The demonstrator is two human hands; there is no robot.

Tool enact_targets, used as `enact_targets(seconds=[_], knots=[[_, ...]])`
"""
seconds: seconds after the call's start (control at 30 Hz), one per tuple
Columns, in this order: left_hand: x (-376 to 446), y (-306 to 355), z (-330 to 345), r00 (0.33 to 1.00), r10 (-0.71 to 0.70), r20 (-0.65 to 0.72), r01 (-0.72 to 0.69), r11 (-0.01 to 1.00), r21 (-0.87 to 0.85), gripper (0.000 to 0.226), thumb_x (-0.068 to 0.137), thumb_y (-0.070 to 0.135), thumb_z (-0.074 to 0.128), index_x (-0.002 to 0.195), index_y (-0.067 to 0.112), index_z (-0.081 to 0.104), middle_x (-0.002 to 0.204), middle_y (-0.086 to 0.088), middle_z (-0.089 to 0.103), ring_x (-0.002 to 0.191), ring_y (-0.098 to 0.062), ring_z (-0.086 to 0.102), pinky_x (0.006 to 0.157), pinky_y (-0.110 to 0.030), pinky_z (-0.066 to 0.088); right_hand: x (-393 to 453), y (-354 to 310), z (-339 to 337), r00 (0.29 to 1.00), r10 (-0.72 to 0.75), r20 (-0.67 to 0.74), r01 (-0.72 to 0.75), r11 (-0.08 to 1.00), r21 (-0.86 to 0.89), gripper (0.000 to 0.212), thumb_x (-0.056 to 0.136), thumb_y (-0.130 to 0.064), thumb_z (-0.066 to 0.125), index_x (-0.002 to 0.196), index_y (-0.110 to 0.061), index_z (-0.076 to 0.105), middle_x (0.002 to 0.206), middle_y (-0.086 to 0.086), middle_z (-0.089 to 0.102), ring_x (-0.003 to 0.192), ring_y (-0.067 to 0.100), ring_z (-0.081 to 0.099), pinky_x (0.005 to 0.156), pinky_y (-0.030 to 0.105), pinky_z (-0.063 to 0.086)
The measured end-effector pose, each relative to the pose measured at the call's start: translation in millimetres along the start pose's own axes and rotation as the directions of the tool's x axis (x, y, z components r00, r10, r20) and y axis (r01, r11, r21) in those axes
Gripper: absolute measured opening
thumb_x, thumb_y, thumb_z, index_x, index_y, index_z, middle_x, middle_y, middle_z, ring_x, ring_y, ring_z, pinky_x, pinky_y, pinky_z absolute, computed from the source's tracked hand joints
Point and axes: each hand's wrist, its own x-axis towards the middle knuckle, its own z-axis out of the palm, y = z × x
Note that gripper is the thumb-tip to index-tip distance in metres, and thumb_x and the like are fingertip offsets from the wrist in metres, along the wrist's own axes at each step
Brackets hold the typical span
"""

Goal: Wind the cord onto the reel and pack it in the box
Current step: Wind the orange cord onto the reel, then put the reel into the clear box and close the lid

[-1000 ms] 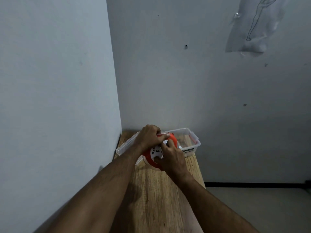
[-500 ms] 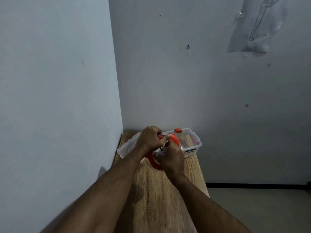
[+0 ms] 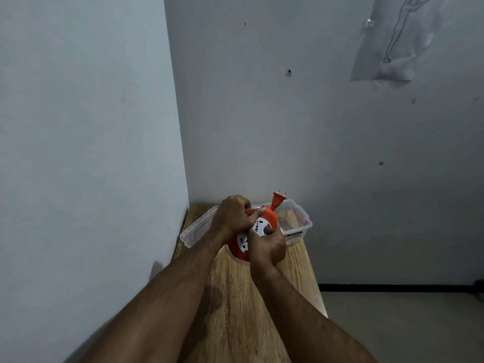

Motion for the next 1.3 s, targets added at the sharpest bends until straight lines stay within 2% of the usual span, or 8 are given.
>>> enact_targets(seconds=[0.13,0.23,0.37,0.5,0.6,0.73,0.97,1.3], knots=[[-2,-1,1,1.000,-0.004,0.007,0.004,1.000,0.008,0.049,0.083,0.059,0.067,0.076,0.011,0.071,0.074,-0.003,0.067,0.062,-0.013,0.060,0.058,-0.024,0.049,1,0,1,0.998,0.060,-0.002,-0.060,0.998,0.016,0.050,0.079,-0.026,0.086,0.121,-0.016,0.062,0.123,0.010,0.067,0.110,0.030,0.068,0.085,0.042,0.061],[-3,1,0,1.000,-0.024,-0.006,0.024,1.000,-0.010,0.048,0.084,0.058,0.067,0.079,0.011,0.071,0.073,0.000,0.065,0.061,-0.012,0.059,0.057,-0.020,0.044,2,-1,-3,1.000,0.008,0.014,-0.008,1.000,0.005,0.053,0.079,-0.027,0.087,0.124,-0.015,0.061,0.123,0.008,0.066,0.110,0.027,0.067,0.082,0.036,0.059],[-3,-1,-3,0.993,-0.091,-0.072,0.085,0.992,-0.088,0.043,0.087,0.054,0.065,0.070,0.015,0.066,0.064,0.006,0.058,0.054,-0.007,0.054,0.054,-0.017,0.037,2,-2,-14,0.962,-0.265,0.071,0.269,0.962,-0.047,0.047,0.083,-0.031,0.083,0.123,-0.014,0.064,0.103,-0.006,0.064,0.091,0.012,0.065,0.077,0.027,0.057],[-1,-5,-5,0.981,-0.157,-0.111,0.134,0.973,-0.187,0.048,0.089,0.055,0.063,0.067,0.012,0.066,0.063,-0.001,0.067,0.054,-0.010,0.060,0.057,-0.024,0.051,11,0,-29,0.839,-0.510,-0.188,0.510,0.859,-0.053,0.007,0.090,-0.020,0.070,0.094,-0.015,0.068,0.083,-0.003,0.068,0.072,0.008,0.066,0.065,0.028,0.060],[-2,-5,-7,0.977,-0.174,-0.124,0.146,0.968,-0.206,0.047,0.090,0.053,0.064,0.064,0.014,0.065,0.059,0.001,0.064,0.052,-0.009,0.058,0.057,-0.022,0.049,30,-1,-34,0.886,-0.398,-0.238,0.435,0.891,0.129,0.008,0.094,-0.018,0.066,0.100,-0.024,0.064,0.096,-0.004,0.067,0.085,0.012,0.067,0.070,0.032,0.060],[-8,-3,-7,0.955,-0.268,-0.124,0.223,0.931,-0.289,0.046,0.091,0.051,0.064,0.059,0.018,0.060,0.055,0.006,0.060,0.050,-0.008,0.058,0.053,-0.020,0.044,38,4,-35,0.960,-0.274,0.052,0.242,0.911,0.334,0.022,0.103,-0.024,0.059,0.123,-0.019,0.064,0.105,-0.003,0.073,0.093,0.015,0.073,0.068,0.022,0.060],[-31,-14,-1,0.880,-0.474,-0.033,0.417,0.804,-0.424,0.047,0.086,0.061,0.063,0.079,0.016,0.074,0.075,0.003,0.075,0.060,-0.010,0.071,0.061,-0.036,0.063,33,32,-20,0.929,-0.296,0.222,0.225,0.928,0.298,0.035,0.100,-0.018,0.063,0.135,-0.015,0.060,0.122,0.002,0.071,0.107,0.018,0.071,0.081,0.036,0.064],[-111,-49,6,0.760,-0.645,0.074,0.587,0.635,-0.502,0.040,0.089,0.051,0.067,0.090,0.011,0.072,0.082,-0.002,0.076,0.062,-0.014,0.073,0.055,-0.024,0.060,-3,94,-1,0.913,-0.246,0.324,0.185,0.961,0.207,0.037,0.099,-0.012,0.064,0.135,-0.015,0.061,0.121,0.000,0.070,0.109,0.015,0.070,0.084,0.034,0.063]])
